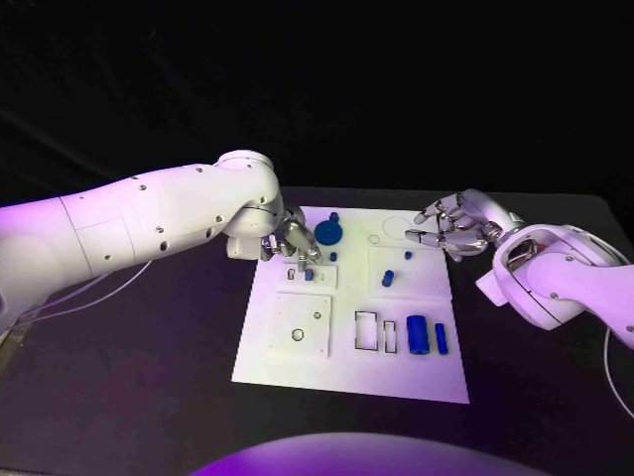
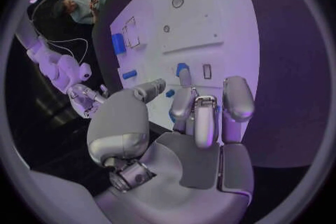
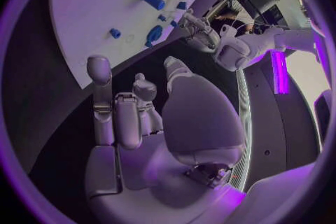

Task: Assemble the parts on the task board

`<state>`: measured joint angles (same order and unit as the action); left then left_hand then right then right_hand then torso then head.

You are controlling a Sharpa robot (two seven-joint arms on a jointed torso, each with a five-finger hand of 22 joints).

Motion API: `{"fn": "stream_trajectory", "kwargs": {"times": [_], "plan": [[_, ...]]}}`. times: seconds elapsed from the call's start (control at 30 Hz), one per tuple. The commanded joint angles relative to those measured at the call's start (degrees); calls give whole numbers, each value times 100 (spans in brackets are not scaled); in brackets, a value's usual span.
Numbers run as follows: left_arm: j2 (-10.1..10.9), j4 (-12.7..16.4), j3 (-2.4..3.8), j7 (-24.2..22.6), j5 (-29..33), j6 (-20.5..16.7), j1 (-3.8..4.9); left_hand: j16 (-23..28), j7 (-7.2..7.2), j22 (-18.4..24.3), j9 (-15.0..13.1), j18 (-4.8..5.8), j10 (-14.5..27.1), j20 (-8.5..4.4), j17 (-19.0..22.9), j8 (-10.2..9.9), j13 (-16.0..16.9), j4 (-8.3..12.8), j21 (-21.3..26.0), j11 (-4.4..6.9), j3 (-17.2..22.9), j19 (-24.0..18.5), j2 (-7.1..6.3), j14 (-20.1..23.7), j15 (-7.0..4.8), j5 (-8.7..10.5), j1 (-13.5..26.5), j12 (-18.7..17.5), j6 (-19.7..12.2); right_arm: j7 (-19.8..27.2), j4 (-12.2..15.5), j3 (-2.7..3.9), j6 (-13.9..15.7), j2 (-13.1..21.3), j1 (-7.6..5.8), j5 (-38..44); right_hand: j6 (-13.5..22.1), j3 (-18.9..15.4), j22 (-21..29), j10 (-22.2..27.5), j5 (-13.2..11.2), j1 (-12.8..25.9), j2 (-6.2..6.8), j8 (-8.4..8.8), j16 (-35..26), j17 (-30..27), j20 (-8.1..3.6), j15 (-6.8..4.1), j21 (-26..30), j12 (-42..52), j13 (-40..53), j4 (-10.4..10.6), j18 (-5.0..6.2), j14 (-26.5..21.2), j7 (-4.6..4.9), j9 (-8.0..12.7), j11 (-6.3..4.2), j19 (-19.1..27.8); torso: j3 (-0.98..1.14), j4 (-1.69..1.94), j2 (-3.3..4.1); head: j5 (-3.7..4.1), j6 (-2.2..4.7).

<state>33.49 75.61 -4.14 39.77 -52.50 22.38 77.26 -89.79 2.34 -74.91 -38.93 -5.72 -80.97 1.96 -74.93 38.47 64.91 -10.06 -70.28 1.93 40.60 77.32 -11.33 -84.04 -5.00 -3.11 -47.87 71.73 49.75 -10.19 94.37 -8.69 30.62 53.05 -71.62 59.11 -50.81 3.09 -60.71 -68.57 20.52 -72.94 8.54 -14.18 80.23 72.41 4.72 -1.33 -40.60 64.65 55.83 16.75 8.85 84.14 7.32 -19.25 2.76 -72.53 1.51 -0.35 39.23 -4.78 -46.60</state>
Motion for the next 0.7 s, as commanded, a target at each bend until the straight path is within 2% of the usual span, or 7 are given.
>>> {"fn": "stream_trajectory", "kwargs": {"times": [0.03, 0.13, 0.2, 0.27, 0.43, 0.6, 0.7], "plan": [[166, 299, 22, -181, -47, -1169, 4, -21, 3, 1, 25, 37, 110, -12, -1507, -65, -190, -122, 66, -40, -204, 0, -49, -596, 45, 18, -203, -173, 4, 50, -1, 0, -62, 5, 16, 100, 47, -29, 5, 38, -19, 65, 0, -12, -26, -5, 0, -5, 18, -21, -6, 3, 35, 118, 13, -8, 0, 40, 4, -3, 1, 3, 35], [381, 585, 32, -347, -112, -1775, -1, 11, 83, 165, 99, -9, 546, 16, -1440, -218, -974, -187, 322, -88, -250, -145, -92, -579, 73, 17, -470, -833, -246, 56, 0, 0, -49, 14, 27, 107, 49, -31, 13, 39, -18, 67, -1, -12, -28, -8, 0, -5, 31, -21, -7, 3, 37, 117, 13, -9, 0, 43, -1, 3, -12, 17, 32], [545, 786, 35, -503, -150, -2254, -17, 545, 218, 774, 184, -190, 1414, 80, -486, -318, -2305, -177, 1228, -186, -146, -693, -173, -284, 153, 18, -783, -2025, -552, 63, 2, 0, -38, 26, 33, 108, 49, -31, 13, 39, -18, 67, -1, -12, -28, -8, 0, -5, 31, -21, -7, 3, 37, 117, 13, -9, 0, 43, -1, 8, -12, 23, 39], [704, 985, 34, -659, -172, -2697, -73, 1412, 371, 1641, 233, -401, 1979, 170, 687, -371, -2695, -113, 2518, -326, -96, -1445, -331, 229, 276, 49, -1054, -2553, -957, 69, 3, 0, -27, 41, 40, 107, 50, -32, 21, 47, -17, 68, -2, -11, -37, -23, 0, -5, 45, -31, -20, 3, 39, 113, 13, -9, 0, 48, 0, 14, -11, 27, 50], [1036, 1431, 32, -1051, -207, -3676, -286, 3101, 543, 2230, 286, -441, 2449, 360, 2544, -244, -3187, -28, 3392, -526, -145, -1741, -504, 1167, 452, 37, -1465, -3126, -1303, 75, -3, -1, -9, 71, 52, 104, 51, -33, 20, 53, -15, 67, -4, -11, -38, -23, 0, -4, 44, -38, -30, 2, 39, 113, 14, -9, 0, 47, 0, 34, -32, 48, 53], [1326, 1860, 24, -1368, -283, -4513, -546, 3174, 533, 2383, 432, -469, 2431, 384, 2589, -188, -3392, 107, 3566, -521, -88, -1598, -529, 1063, 450, 23, -1684, -3218, -1139, 71, -13, -1, -4, 92, 68, 100, 51, -33, 20, 53, -15, 67, -4, -11, -38, -23, 0, -4, 44, -38, -30, 2, 39, 113, 14, -9, 0, 47, -4, 55, -55, 62, 33], [1438, 2022, 16, -1406, -420, -4708, -657, 2835, 502, 2460, 640, -472, 2368, 371, 2182, -242, -3524, 71, 3643, -502, -200, -1441, -549, 773, 431, 35, -1574, -3211, -930, 65, -21, -1, -7, 96, 74, 99, 51, -33, 20, 53, -15, 67, -4, -11, -38, -23, 0, -4, 44, -38, -30, 2, 39, 113, 14, -9, 0, 47, -1, 49, -54, 56, 36]]}}
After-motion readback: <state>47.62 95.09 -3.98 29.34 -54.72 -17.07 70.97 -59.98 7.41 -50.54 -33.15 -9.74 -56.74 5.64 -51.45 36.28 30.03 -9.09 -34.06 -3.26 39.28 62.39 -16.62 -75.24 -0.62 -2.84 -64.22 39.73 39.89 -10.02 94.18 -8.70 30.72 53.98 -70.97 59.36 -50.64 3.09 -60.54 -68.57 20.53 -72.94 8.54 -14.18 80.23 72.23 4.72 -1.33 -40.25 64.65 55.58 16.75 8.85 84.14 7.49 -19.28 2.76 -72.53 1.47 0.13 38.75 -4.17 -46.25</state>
